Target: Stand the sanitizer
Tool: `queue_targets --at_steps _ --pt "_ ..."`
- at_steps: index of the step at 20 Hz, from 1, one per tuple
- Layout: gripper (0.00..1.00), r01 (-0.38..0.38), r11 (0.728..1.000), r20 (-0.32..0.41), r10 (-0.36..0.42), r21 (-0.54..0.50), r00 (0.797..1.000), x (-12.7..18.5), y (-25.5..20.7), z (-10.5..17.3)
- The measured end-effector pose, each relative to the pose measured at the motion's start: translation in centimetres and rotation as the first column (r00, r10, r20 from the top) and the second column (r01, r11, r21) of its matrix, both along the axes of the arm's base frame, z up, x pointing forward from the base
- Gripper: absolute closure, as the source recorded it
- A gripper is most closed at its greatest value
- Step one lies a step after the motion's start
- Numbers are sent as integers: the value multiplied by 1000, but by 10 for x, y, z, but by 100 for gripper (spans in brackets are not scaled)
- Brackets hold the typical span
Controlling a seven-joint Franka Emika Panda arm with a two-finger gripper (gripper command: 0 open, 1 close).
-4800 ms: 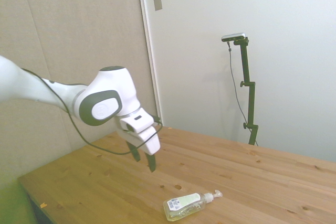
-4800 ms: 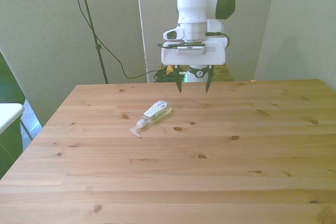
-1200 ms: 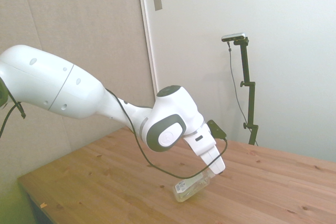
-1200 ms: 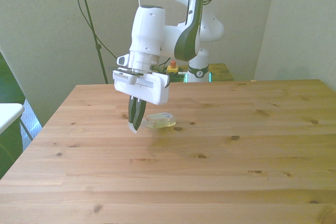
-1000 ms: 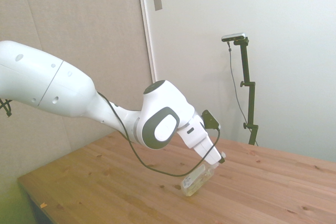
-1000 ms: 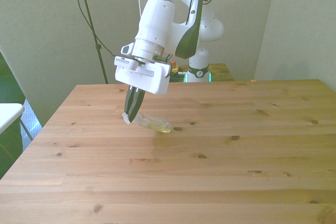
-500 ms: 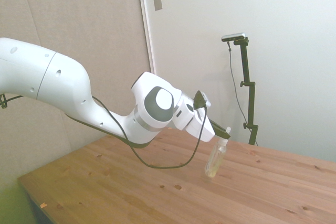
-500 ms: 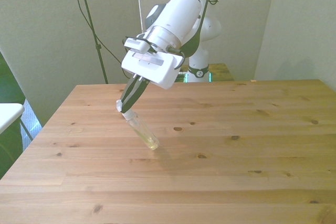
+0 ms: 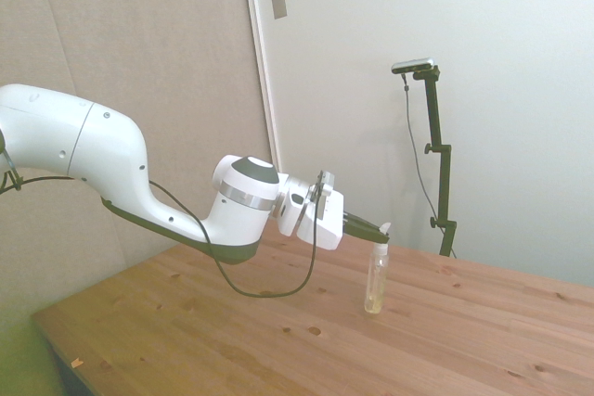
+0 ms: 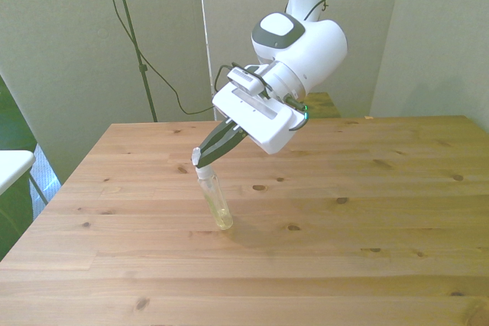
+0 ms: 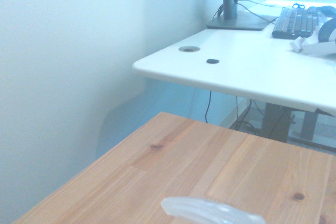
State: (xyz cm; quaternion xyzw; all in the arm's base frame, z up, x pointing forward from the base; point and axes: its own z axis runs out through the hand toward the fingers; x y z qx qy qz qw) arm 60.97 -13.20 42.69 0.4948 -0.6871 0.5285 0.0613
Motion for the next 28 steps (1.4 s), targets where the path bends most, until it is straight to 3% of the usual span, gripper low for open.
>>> queue_targets --at_steps 4,5,18,28 --pt "100 2 1000 -12 -2 -3 1000 -1 7 -1" --pt "0 1 1000 -14 -1 1 1000 -1 8 -1" --pt "0 -7 1000 -29 7 25 1000 1 16 -4" --pt "0 -62 996 -73 66 63 995 -4 48 -1"
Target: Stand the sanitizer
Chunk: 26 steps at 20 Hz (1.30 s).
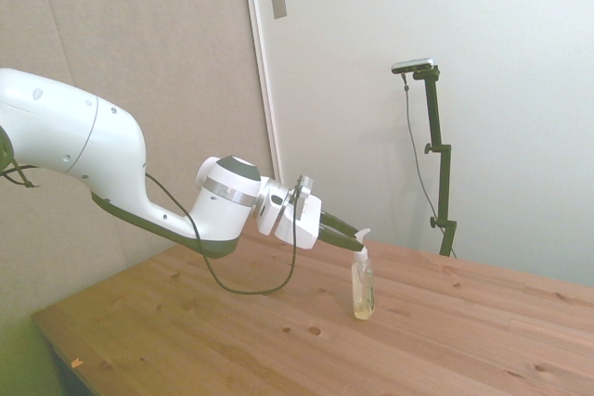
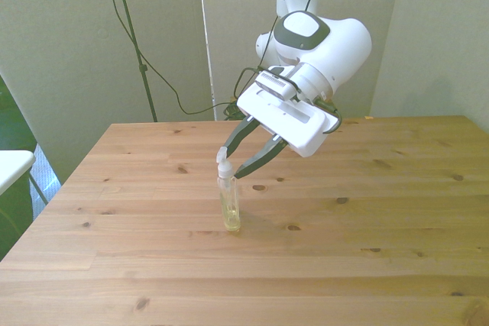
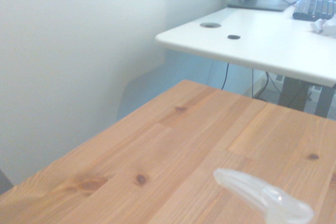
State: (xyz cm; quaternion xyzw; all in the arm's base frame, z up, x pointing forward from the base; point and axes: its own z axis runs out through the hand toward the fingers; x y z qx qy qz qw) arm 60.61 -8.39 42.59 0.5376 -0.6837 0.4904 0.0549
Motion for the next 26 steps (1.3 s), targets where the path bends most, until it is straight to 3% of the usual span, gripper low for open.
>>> queue_targets --at_steps 4,7,10,13,16,20,23,26 --pt "0 -62 993 -78 71 105 994 -6 4 12" --pt "0 -132 972 -156 163 195 974 -15 11 14" --pt "0 -206 938 -223 272 278 936 -24 25 12" --pt "0 -272 896 -281 378 351 882 -37 38 10" --pt "0 -331 849 -332 478 411 813 -50 46 11" --pt "0 -398 782 -399 599 480 694 -67 49 25" --pt "0 -454 716 -431 689 530 583 -80 45 36" --pt "0 -502 634 -443 772 588 457 -95 41 42"
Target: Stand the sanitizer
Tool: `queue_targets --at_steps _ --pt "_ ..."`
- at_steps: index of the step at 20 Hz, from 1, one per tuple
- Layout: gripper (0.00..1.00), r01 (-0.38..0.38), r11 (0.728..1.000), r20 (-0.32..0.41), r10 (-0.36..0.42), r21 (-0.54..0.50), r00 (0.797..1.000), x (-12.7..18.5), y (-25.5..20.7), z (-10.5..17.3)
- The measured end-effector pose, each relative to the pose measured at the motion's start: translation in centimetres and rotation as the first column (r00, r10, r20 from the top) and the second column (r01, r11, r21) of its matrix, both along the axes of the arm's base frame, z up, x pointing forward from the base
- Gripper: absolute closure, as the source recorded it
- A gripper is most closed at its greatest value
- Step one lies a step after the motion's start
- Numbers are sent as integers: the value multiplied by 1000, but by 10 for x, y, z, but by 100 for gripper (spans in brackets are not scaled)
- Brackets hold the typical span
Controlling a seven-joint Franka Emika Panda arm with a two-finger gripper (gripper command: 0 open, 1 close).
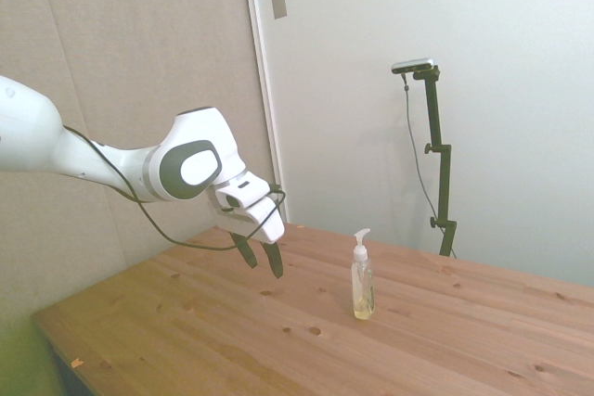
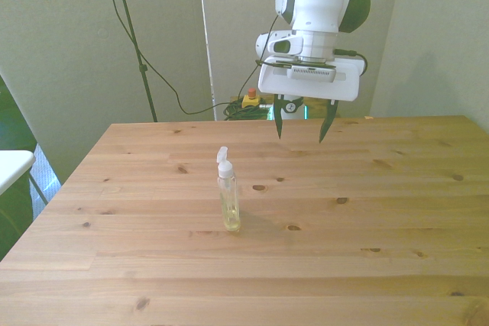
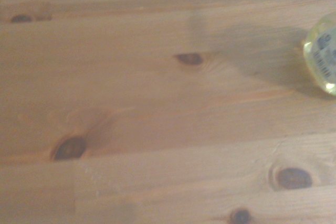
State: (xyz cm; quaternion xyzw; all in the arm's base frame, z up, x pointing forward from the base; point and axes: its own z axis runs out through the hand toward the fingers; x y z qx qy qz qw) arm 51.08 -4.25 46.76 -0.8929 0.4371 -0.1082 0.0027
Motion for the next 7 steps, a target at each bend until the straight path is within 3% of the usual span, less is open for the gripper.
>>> queue_targets --at_steps 3,7 --pt "0 -71 997 -36 72 14 997 -16 10 3" --pt "0 -99 995 -47 101 25 994 -42 25 4"
